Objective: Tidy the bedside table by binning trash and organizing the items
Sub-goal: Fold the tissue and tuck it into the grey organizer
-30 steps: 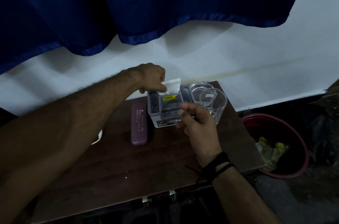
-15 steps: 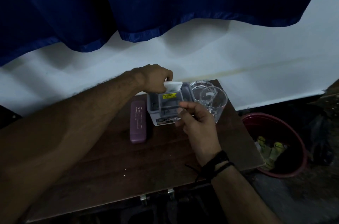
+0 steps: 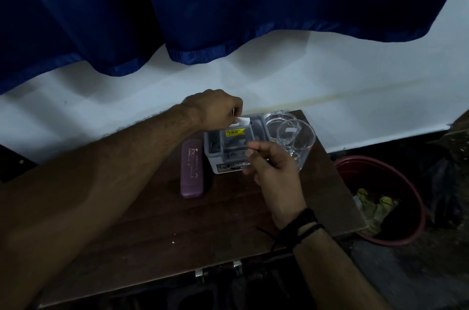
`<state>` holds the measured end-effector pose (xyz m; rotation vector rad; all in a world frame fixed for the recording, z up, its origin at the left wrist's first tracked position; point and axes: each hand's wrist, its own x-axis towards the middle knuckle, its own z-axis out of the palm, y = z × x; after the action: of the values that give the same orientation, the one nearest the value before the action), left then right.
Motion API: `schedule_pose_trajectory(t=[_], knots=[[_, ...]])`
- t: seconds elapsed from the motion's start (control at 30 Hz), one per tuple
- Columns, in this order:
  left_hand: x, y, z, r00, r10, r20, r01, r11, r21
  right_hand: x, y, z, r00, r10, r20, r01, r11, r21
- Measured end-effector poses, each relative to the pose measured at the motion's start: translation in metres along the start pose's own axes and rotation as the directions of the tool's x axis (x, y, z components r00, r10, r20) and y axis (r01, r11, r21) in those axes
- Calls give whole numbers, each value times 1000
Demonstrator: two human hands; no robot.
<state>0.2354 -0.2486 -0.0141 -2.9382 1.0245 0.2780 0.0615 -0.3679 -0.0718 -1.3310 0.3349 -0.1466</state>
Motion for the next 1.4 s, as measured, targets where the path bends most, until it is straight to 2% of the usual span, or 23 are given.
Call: schedule_pose_trajectory(t=[0.1,0.23,0.77,1.1,1.4], knots=[[0,-3,-4,1000,-3,-25,3,1000,-9,0,0,0,1000,3,2,-3,1000,2],[0,-7,-6,998,-59,36,57,997,52,0,0,-1,1000,2,-6,-2,1000,5],[-5,-3,-1,997,-72,-7,72,997,-42,0,1,0,1000,-11,-8,11,999,-31],[-5,-1,1,997,-78,29,78,997,-16,1,3,0,1000,-4,-14,4,1000,-18],[-7,-7,-7,996,-88,26,90,993,-75,2,2,1,1000,2,-12,-2,1000,-24]])
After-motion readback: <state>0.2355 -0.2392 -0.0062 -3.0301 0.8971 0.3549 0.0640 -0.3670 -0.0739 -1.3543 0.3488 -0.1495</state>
